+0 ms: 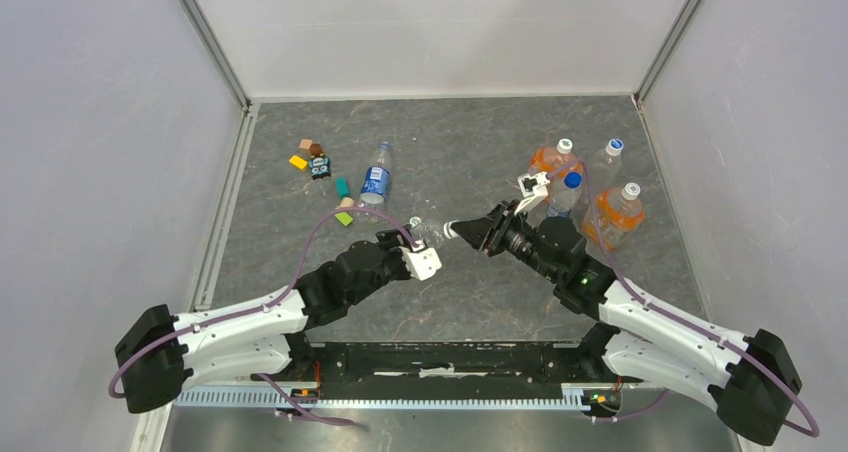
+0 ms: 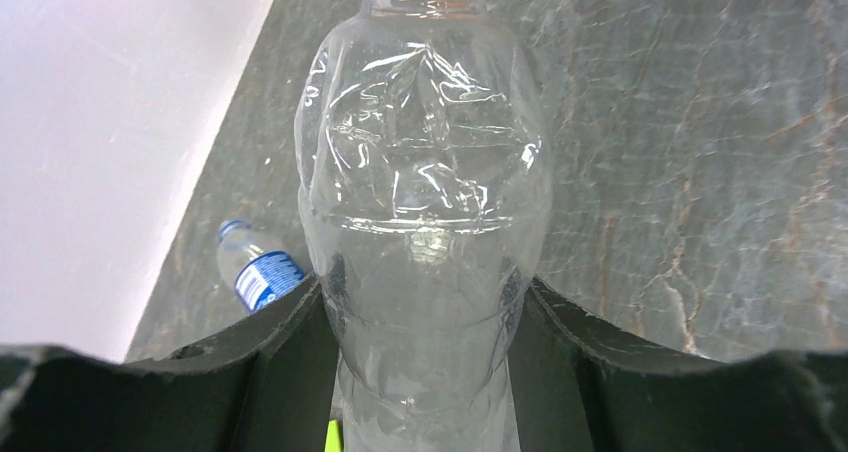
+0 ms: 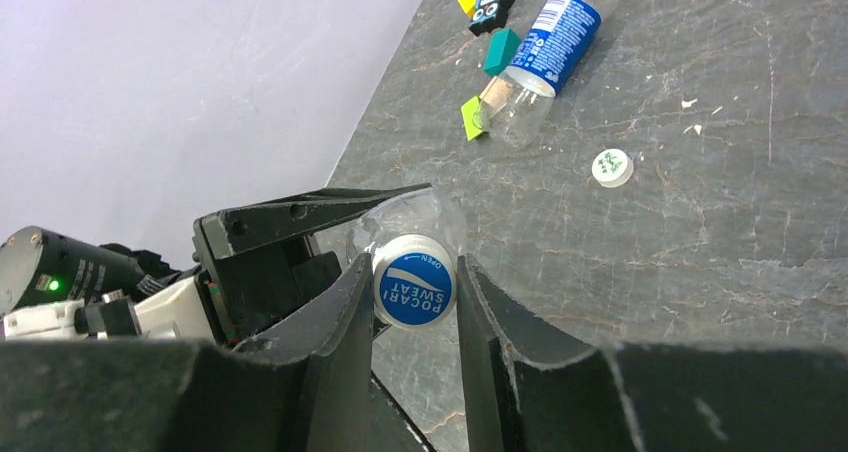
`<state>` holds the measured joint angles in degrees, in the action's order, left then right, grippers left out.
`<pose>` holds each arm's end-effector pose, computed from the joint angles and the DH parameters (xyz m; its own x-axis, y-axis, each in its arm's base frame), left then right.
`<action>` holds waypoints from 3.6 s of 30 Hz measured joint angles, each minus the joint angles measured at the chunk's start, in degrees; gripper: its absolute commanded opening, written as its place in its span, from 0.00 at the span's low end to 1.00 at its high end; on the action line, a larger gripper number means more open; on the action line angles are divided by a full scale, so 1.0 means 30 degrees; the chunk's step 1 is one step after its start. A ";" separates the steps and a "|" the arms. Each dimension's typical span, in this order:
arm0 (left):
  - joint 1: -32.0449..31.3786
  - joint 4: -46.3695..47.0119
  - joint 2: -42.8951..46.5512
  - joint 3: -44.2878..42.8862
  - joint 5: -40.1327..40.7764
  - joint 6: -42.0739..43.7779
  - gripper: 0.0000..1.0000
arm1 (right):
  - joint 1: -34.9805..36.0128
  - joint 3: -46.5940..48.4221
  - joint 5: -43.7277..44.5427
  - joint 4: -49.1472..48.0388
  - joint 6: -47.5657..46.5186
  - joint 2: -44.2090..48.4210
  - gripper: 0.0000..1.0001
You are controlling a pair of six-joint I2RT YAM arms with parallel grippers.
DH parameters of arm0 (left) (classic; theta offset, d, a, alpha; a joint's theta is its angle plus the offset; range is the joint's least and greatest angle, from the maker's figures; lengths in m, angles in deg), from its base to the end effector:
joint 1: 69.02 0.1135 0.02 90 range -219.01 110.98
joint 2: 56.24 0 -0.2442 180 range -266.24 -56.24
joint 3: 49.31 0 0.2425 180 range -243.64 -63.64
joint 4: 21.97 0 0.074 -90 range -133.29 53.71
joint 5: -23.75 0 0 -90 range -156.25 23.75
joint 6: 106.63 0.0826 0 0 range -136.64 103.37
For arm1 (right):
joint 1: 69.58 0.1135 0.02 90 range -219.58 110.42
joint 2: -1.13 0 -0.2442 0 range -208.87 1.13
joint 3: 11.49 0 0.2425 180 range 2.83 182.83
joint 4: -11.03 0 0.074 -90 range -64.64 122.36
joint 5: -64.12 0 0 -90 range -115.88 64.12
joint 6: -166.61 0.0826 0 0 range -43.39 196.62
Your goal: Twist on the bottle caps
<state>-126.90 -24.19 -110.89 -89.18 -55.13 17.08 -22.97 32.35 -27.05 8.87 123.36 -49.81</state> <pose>0.1525 -0.2130 0.2055 0.2775 0.5822 -0.7642 0.6960 0.4265 0.5776 0.1793 0.1921 0.2597 -0.5799 0.4466 -0.6814 -0.4643 0.5060 0.7269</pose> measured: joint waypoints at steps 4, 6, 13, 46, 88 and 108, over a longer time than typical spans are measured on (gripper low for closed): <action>-0.0342 0.0029 0.0007 0.0080 0.1137 0.0656 0.02 | 0.0226 0.0036 0.0423 -0.0022 0.0401 -0.0299 0.57; -0.0379 0.0248 0.0051 0.0080 0.1297 0.0641 0.02 | 0.0335 0.0240 0.0393 0.0423 -0.0051 -0.0306 0.64; -0.0306 -0.0080 -0.0131 -0.0160 0.1107 0.0087 0.02 | 0.0226 0.2419 0.0357 0.2565 -0.4080 0.0845 0.80; 0.4510 -0.1938 -0.0947 -0.2164 -1.7427 -0.3942 0.02 | -0.2703 1.0083 -1.4936 1.7180 -2.6935 -0.0699 0.62; 0.0350 -0.1377 0.0903 0.1282 -0.2594 0.1698 0.02 | -0.2703 0.1086 -0.9304 0.3534 -0.6878 -0.1821 0.00; -0.3111 0.2106 0.0933 0.2244 0.4612 0.8058 0.02 | -0.2288 -0.1435 -0.5843 0.0692 0.1610 0.0226 0.58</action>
<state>-136.24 -17.88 -108.09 -82.45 -41.30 41.25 -29.83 28.04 -44.58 10.95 128.19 -49.13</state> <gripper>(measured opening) 0.610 0.496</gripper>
